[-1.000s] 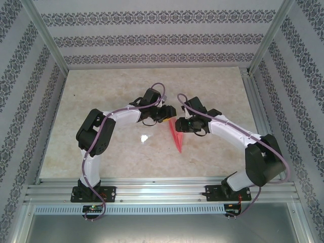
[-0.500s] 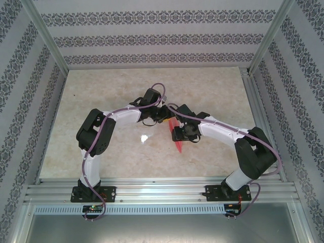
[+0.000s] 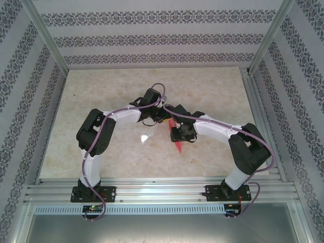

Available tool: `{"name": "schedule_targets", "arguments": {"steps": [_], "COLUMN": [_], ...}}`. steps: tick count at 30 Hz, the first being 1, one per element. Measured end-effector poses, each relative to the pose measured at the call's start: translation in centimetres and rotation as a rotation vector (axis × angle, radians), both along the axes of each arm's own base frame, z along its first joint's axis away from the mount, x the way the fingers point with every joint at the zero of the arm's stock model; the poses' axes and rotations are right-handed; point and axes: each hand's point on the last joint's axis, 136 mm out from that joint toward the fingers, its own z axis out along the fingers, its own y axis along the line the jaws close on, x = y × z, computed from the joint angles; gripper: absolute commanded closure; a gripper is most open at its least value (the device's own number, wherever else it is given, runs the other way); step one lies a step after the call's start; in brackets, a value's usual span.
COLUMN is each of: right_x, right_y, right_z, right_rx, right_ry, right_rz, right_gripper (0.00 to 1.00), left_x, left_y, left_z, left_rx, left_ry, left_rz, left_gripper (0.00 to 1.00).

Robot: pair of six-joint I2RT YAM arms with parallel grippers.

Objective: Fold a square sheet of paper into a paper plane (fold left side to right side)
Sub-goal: Press the paper plane at the center of the table.

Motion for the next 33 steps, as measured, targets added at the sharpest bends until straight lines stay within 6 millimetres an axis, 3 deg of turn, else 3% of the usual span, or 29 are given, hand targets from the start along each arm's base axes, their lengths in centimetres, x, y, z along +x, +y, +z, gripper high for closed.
{"name": "schedule_targets", "arguments": {"steps": [8,19,22,28,30,33], "right_x": [0.1,0.2,0.2,0.4,0.4,0.4], "right_y": [-0.3,-0.7,-0.6,-0.1,-0.1,-0.1], "right_z": [-1.4,-2.8,-3.0,-3.1,-3.1,-3.1], "right_rx": [-0.046,-0.084,-0.084,-0.08,-0.08,-0.08], "right_ry": [0.032,0.049,0.052,0.051,0.051,0.051], "right_rz": [-0.004,-0.007,-0.004,0.008,0.008,0.008], "right_gripper": [0.78,0.77,0.77,0.77,0.77,0.76], "left_x": [0.1,-0.3,-0.7,-1.8,-2.1,-2.7], "left_y": [0.2,1.5,2.3,3.1,3.0,3.0], "left_z": [-0.1,-1.3,-0.5,2.0,2.1,1.5], "left_rx": [0.008,0.083,0.092,0.062,0.048,0.037], "left_ry": [-0.001,0.011,0.001,-0.04,-0.041,-0.023], "left_rz": [0.008,0.013,0.01,-0.008,-0.02,-0.033], "left_gripper": [0.49,0.44,0.48,0.7,0.79,0.84]}}
